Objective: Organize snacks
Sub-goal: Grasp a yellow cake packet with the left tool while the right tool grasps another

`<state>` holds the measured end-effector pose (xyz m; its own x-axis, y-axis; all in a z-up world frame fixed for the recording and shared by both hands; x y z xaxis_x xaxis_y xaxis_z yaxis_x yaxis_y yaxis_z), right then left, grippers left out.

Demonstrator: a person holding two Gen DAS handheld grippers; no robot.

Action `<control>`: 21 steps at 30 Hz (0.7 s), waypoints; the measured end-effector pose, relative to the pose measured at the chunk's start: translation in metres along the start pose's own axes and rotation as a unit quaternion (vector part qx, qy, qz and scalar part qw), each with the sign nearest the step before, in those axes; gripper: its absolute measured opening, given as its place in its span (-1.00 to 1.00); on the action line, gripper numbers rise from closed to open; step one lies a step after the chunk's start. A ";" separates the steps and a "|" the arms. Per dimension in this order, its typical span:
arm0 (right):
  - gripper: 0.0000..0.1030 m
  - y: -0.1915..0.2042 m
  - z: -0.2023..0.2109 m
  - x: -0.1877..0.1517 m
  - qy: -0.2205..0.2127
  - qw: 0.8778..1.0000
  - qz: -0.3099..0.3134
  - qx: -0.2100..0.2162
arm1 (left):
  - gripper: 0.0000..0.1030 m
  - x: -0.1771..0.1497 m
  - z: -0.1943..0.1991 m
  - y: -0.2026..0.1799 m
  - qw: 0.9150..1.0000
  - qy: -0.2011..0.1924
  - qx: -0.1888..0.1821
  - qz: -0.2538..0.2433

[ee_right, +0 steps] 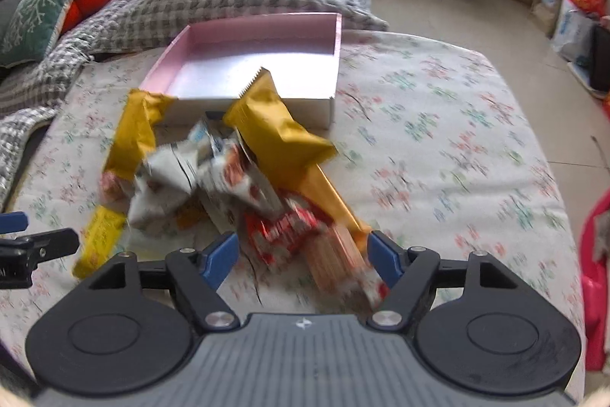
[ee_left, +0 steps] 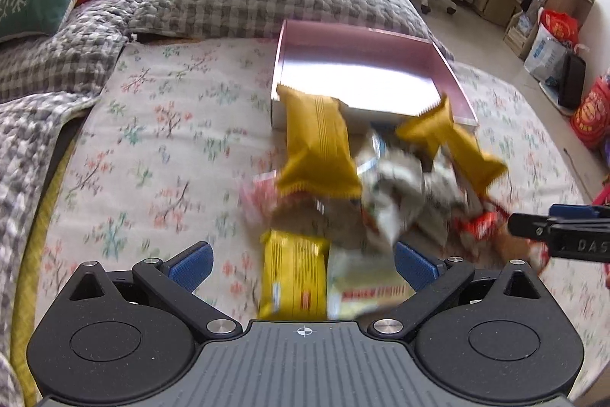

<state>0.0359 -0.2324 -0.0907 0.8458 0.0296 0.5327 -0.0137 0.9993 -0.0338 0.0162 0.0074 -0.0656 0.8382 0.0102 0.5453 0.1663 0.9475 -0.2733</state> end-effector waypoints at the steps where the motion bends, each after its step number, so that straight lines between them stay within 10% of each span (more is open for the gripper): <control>1: 0.39 0.002 -0.004 0.008 -0.001 1.000 0.007 0.005 | 0.95 0.007 -0.005 0.001 1.000 0.003 -0.004 0.006; 14: 0.25 0.008 -0.071 0.064 0.033 0.996 0.006 0.082 | 0.87 0.055 -0.084 0.011 0.998 0.037 -0.025 0.041; 21: -0.13 0.016 -0.072 0.064 0.045 0.994 0.024 0.093 | 0.46 0.055 -0.104 0.002 0.998 0.049 -0.028 0.015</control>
<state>0.1284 -0.2158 -0.1184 0.8861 0.0833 0.4560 -0.1461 0.9838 0.1043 0.1165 -0.0232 -0.1191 0.8891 0.0045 0.4576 0.1668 0.9280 -0.3331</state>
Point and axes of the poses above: each gripper's, at about its wrist camera, not at the fingertips, and z roughly against the way its jaws point, y to its left, x to its top, the point moved 6 cm from there along -z, roughly the way its jaws point, and after that the axes turned 11 degrees about -x, right-handed, at the moved point
